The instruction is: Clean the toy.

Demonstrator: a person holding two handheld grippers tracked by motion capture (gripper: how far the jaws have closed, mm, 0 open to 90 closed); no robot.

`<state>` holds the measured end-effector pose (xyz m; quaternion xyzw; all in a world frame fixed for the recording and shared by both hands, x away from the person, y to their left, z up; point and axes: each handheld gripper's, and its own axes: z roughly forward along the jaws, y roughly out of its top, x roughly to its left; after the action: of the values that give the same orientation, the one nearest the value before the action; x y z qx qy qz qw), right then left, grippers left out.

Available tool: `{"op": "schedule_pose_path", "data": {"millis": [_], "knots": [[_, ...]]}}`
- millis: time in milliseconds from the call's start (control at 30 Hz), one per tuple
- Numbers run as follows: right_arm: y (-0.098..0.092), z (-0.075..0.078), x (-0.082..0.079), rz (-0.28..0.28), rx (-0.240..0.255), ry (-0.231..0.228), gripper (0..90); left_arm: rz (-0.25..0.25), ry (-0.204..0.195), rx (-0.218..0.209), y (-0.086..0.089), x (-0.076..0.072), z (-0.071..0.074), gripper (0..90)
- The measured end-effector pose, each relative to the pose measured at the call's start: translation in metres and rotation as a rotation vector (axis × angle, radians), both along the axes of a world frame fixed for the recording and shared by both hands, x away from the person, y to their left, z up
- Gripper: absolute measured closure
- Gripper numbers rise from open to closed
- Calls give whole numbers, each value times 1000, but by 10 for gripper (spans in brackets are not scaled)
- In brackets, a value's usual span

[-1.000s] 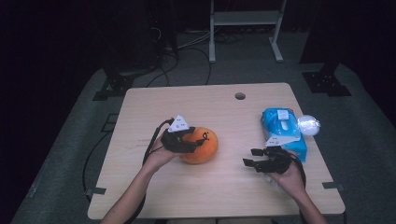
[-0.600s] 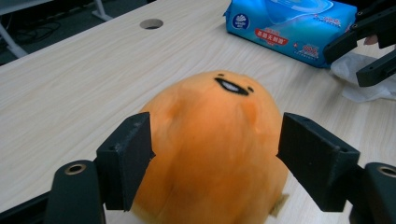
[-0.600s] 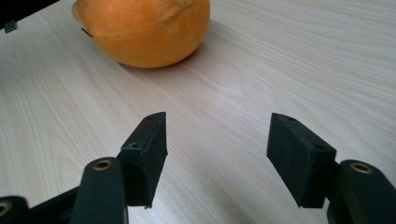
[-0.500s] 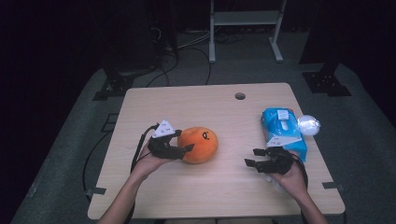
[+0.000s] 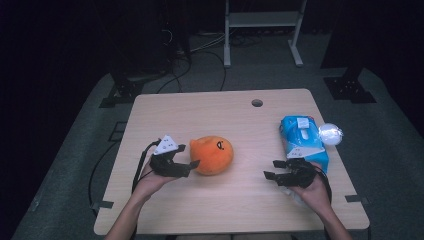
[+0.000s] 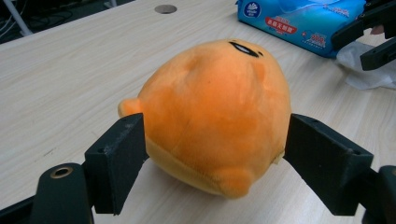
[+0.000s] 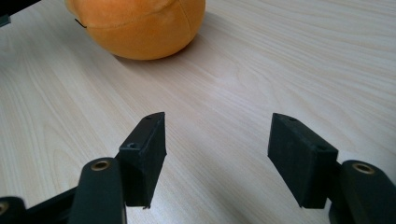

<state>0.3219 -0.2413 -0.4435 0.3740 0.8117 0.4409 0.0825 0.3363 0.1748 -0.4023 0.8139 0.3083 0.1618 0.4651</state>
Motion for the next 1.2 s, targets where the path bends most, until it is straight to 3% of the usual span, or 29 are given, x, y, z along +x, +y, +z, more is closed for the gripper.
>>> {"op": "schedule_pose_path", "data": {"millis": [667, 1200], "knots": [[-3, -1, -1, -6, -3, 0, 353, 50, 21, -12, 24, -13, -19, 182], [-4, -1, -3, -5, -4, 2, 354, 60, 45, 20, 32, -17, -34, 166]]}}
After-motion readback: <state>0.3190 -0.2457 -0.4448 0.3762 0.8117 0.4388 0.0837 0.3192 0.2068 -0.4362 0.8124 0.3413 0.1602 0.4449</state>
